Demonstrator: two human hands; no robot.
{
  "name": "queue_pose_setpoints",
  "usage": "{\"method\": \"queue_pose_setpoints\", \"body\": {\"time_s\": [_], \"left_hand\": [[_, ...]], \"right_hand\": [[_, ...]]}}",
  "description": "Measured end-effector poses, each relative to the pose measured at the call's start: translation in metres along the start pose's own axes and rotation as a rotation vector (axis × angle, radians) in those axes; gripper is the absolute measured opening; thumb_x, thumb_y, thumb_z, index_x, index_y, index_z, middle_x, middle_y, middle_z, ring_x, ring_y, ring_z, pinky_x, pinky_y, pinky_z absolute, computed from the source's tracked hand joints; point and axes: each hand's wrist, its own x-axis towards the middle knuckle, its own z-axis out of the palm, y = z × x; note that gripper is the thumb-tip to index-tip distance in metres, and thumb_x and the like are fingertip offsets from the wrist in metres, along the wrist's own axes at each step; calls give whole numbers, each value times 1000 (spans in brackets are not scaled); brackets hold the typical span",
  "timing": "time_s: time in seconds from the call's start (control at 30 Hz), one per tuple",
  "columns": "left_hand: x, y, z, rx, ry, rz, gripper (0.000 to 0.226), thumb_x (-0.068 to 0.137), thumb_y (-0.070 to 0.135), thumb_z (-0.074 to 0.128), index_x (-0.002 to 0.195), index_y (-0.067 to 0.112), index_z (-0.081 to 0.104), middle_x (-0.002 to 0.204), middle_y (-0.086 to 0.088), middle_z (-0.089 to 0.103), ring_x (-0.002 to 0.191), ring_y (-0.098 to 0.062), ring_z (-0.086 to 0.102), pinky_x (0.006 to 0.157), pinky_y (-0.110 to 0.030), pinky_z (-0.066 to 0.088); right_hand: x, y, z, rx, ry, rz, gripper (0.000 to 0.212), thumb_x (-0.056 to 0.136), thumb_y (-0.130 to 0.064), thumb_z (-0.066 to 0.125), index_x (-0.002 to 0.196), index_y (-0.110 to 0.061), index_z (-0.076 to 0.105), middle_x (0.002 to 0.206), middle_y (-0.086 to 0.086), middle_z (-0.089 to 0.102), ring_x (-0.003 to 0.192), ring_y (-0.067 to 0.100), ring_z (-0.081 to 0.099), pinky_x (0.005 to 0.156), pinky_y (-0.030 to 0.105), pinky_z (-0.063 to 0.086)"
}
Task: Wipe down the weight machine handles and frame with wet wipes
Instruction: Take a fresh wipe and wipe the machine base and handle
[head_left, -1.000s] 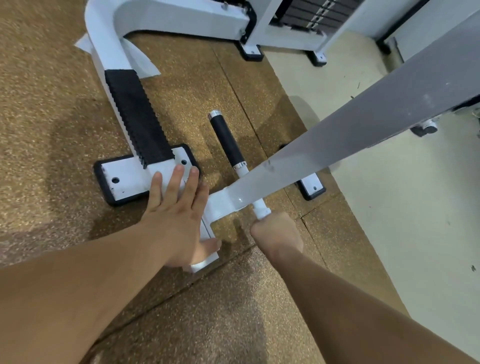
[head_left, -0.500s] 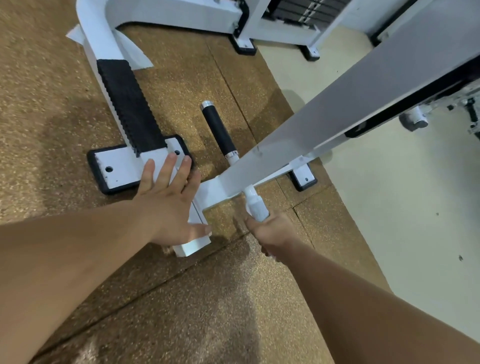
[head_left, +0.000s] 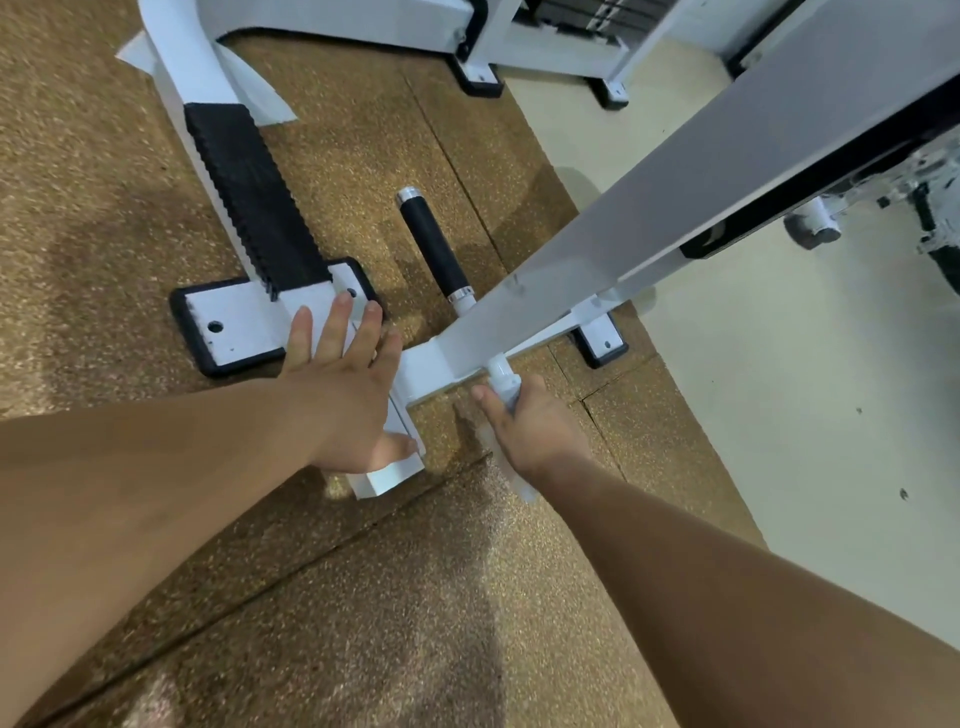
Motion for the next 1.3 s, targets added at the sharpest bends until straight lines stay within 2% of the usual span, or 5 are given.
{"method": "queue_pose_setpoints", "body": {"time_s": [0.5, 0.7, 0.87, 1.1, 1.3], "left_hand": [[-29, -12, 27, 32, 40, 85, 100, 98, 69, 30, 154, 19, -37, 156, -4, -50, 143, -20, -47, 125, -46, -19], [-28, -9, 18, -6, -70, 76, 103, 99, 62, 38, 150, 22, -41, 150, 0, -57, 140, -20, -51, 125, -48, -19], [-26, -4, 20, -40, -82, 39, 104, 98, 58, 41, 150, 22, -42, 148, 1, -59, 139, -20, -52, 124, -49, -21], [-29, -6, 20, -34, -68, 64, 105, 99, 62, 42, 150, 23, -42, 149, 2, -57, 139, -18, -52, 125, -47, -19], [-28, -6, 21, -17, -61, 63, 106, 99, 65, 41, 150, 24, -42, 149, 3, -58, 140, -19, -51, 125, -46, -18]], "right_hand": [[-11, 32, 4, 185, 187, -135, 49, 117, -27, 25, 74, -18, 48, 64, 4, 54, 54, 11, 52, 40, 12, 36], [-11, 30, -17, 538, -125, 139, 63, 109, -60, 32, 94, -11, 69, 82, 11, 70, 73, 27, 67, 68, 35, 54], [-18, 17, -11, 210, -71, -88, 47, 98, -65, 61, 97, -18, 57, 80, -5, 63, 73, 15, 64, 60, 27, 52], [-19, 38, 2, 138, 33, -185, 36, 113, -48, 33, 107, -17, 50, 84, -2, 61, 78, 24, 64, 65, 37, 47], [-14, 66, -11, 656, -78, 259, 44, 115, -45, 35, 106, -9, 58, 94, 11, 65, 82, 23, 69, 74, 39, 60]]}}
